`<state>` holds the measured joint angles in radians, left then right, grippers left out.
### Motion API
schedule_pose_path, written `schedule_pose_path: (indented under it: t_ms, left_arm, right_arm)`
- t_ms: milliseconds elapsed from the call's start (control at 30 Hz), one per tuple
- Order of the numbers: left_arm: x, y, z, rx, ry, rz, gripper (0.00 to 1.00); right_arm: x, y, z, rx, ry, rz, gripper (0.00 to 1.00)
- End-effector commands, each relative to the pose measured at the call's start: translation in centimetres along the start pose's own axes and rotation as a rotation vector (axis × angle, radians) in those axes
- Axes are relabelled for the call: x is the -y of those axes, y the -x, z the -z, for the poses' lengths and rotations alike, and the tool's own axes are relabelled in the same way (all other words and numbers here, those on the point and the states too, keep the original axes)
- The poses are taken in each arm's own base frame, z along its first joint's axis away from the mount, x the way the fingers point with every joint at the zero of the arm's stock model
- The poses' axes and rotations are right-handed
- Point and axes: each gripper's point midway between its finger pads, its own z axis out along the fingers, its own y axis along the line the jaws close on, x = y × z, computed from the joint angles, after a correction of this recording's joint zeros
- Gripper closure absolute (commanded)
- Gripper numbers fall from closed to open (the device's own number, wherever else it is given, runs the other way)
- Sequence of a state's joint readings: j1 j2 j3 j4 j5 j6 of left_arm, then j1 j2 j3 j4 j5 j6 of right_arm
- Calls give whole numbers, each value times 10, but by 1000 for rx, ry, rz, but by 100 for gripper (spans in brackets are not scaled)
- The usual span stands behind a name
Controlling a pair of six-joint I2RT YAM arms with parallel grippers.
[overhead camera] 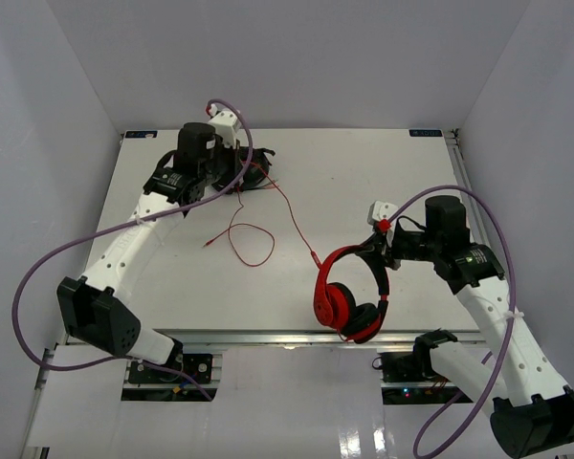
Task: Wrap the headphones
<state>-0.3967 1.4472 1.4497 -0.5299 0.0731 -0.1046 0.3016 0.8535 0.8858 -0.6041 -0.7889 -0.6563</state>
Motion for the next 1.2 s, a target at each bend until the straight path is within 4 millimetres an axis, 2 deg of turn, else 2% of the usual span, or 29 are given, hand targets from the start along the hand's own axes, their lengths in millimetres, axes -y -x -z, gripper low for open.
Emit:
schedule_pose_path:
  t_ms: [0,100,267,333,400,467,533,600,633,800,1000,1167]
  left_arm:
    - [4,12,26,105,-40,23,100]
    - [4,-12,21,68,-54,45,100]
    - [15,-34,21,57,-118,94,100]
    - [23,-49,21,54,-166,132,100]
    - [33,-53,21,69,-223,171,100]
    - [44,-65,22,59,-284,233,100]
    - [52,-64,23,87,-333,272,100]
    - [59,-74,23,79,-372,319,100]
    - [63,-71,24,95,-400,343,100]
    - [72,-81,23,97,-446,410,100]
    - [86,-89,18,89,-471,418,100]
    - [108,-101,13,44,-495,409,100]
  right_arm:
    - [0,48,10,106,10,-48,92]
    - [7,55,11,113,-20,-86,92]
    - [28,62,14,113,-119,-162,92]
    - [38,63,13,109,-159,-203,92]
    - [47,64,12,110,-193,-244,92]
    - [55,64,11,111,-230,-294,92]
    - [66,65,10,113,-264,-335,92]
    - [76,67,9,118,-301,-382,92]
    - [81,69,8,121,-321,-422,92]
    - [107,74,6,145,-412,-560,92]
    - [132,75,6,207,-528,-710,92]
    - [154,72,11,280,-646,-788,92]
